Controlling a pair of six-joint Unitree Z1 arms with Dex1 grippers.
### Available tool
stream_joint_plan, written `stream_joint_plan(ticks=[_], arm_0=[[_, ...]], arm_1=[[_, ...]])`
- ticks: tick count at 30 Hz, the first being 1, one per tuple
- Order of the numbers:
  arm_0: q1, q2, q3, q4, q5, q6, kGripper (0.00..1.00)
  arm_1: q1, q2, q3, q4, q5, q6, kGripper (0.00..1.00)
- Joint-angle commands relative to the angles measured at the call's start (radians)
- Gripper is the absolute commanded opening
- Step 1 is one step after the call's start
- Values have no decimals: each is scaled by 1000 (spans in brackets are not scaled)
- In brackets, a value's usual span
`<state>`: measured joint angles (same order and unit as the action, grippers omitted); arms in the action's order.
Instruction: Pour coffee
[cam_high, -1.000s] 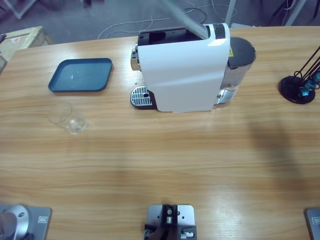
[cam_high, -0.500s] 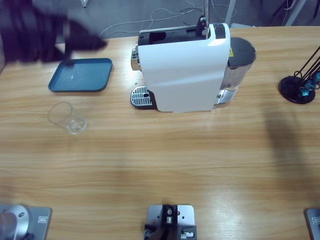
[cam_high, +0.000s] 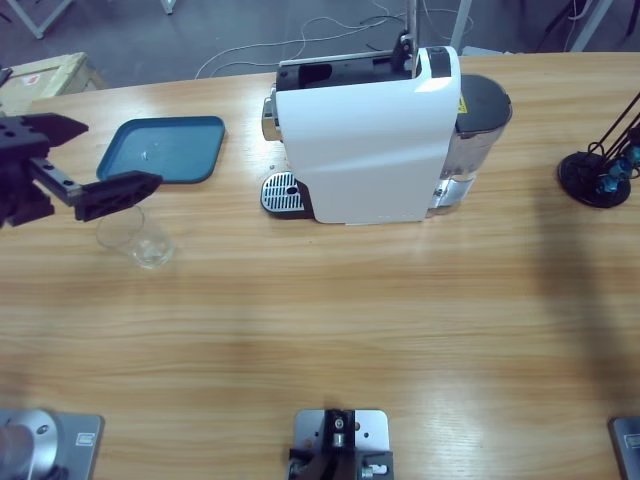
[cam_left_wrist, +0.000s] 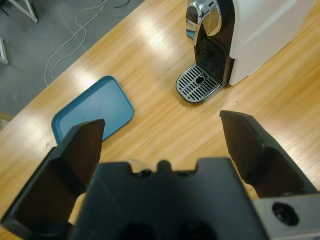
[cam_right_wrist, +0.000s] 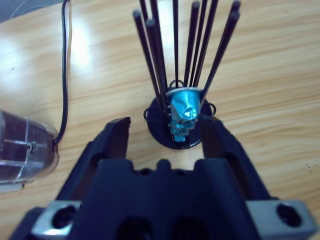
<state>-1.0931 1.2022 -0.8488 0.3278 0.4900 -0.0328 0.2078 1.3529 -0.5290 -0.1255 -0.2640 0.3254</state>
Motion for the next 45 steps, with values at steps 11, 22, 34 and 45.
stream_joint_plan(ticks=[11,22,34,45], arm_0=[[25,-22,36,10,13,-58,997],[25,-23,37,10,13,-62,996],[25,-24,40,10,13,-68,996],[25,-24,48,5,10,-85,997]], arm_1=[[-43,83,27,-32,0,-45,305],[-68,93,24,-48,7,-52,39],[-70,53,34,-65,-4,-58,0],[-52,-132,-75,88,-10,-60,0]])
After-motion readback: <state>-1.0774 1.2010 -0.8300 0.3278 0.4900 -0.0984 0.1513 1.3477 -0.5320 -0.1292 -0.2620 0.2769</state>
